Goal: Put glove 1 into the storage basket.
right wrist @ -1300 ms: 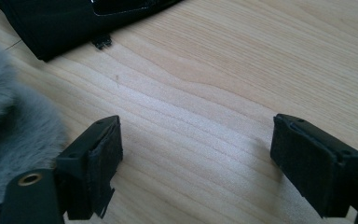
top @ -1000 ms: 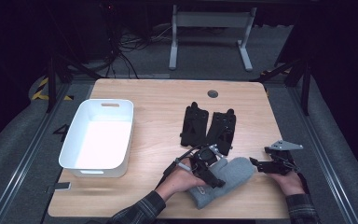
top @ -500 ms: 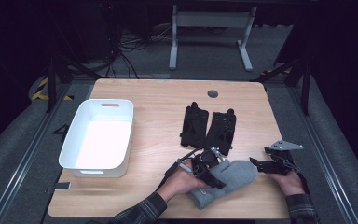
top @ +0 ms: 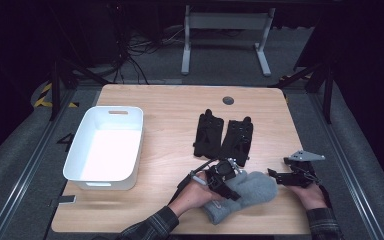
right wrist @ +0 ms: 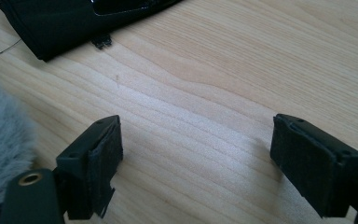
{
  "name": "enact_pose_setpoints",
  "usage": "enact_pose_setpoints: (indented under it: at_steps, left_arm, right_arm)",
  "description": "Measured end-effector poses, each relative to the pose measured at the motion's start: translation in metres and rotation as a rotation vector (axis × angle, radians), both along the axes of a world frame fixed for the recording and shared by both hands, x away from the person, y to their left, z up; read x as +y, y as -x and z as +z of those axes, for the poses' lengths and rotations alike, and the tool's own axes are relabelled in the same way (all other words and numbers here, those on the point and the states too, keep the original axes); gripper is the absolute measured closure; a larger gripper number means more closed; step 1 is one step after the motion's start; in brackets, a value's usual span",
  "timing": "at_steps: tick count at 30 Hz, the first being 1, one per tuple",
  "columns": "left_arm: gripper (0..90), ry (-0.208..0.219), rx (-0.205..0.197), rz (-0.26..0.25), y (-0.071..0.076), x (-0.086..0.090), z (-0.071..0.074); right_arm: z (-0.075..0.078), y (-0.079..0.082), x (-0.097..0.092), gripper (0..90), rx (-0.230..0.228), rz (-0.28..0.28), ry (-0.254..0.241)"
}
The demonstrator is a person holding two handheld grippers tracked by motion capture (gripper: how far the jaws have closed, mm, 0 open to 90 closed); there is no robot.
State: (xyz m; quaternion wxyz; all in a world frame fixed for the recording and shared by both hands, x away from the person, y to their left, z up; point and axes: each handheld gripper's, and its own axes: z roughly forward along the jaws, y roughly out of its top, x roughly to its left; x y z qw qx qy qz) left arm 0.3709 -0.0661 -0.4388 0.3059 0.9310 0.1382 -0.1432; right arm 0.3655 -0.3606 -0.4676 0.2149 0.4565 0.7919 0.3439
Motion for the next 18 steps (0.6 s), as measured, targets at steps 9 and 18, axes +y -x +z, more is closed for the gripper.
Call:
enact_pose_setpoints:
  at_steps: [9,18]
  left_arm:
    - [65.6,0.025,-0.015,0.022,0.001,0.013,0.016]
    - [65.4,0.064,-0.053,0.077,-0.006,0.039,0.043]
  right_arm:
    - [0.000,0.000,0.000,17.4,0.000,0.000,0.000]
    - [0.000,0.000,0.000,17.4,0.000,0.000,0.000]
